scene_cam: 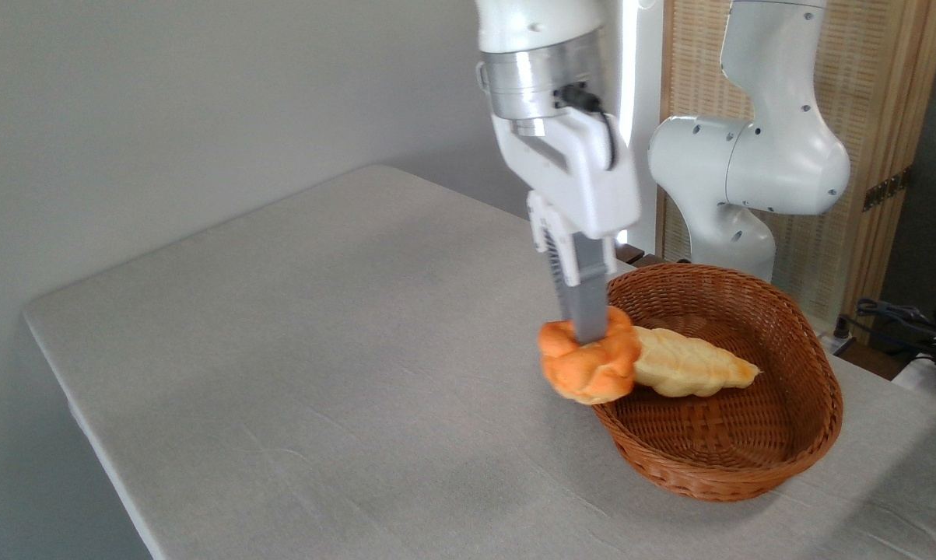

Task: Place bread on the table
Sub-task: 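Lift the held roll out of the basket and carry it over the table, then lower the roll onto the table and open the gripper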

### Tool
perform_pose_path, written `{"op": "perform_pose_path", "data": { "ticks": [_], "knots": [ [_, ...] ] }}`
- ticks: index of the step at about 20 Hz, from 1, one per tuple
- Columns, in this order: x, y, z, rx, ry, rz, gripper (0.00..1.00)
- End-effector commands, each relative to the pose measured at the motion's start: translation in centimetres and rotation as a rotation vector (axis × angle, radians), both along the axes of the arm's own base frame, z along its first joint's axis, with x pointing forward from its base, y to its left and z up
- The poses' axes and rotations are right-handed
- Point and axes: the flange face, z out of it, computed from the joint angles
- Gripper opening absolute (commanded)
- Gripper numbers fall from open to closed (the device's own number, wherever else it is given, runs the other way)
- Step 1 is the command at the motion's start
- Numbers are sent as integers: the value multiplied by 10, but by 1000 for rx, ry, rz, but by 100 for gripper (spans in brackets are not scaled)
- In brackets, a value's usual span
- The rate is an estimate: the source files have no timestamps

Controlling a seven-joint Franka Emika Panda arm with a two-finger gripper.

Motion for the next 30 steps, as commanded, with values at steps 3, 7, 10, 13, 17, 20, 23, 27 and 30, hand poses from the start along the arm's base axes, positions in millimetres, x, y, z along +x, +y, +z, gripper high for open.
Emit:
{"op": "perform_pose_path", "data": {
  "ticks": [3, 7, 10, 13, 17, 20, 23, 27, 30],
  "knots": [
    [76, -80, -18, -29, 24, -40, 10],
    [119, -155, -55, -49, 38, 194, 18],
    [138, -191, -78, -80, 8, 336, 38],
    [151, -203, -86, -114, -59, 431, 82],
    [152, -211, -89, -118, -60, 426, 100],
    [152, -211, -91, -118, -57, 424, 100],
    [152, -217, -99, -117, -33, 413, 100],
    [153, -218, -104, -118, -24, 410, 100],
    [160, -216, -88, -162, -47, 461, 100]
  ]
}}
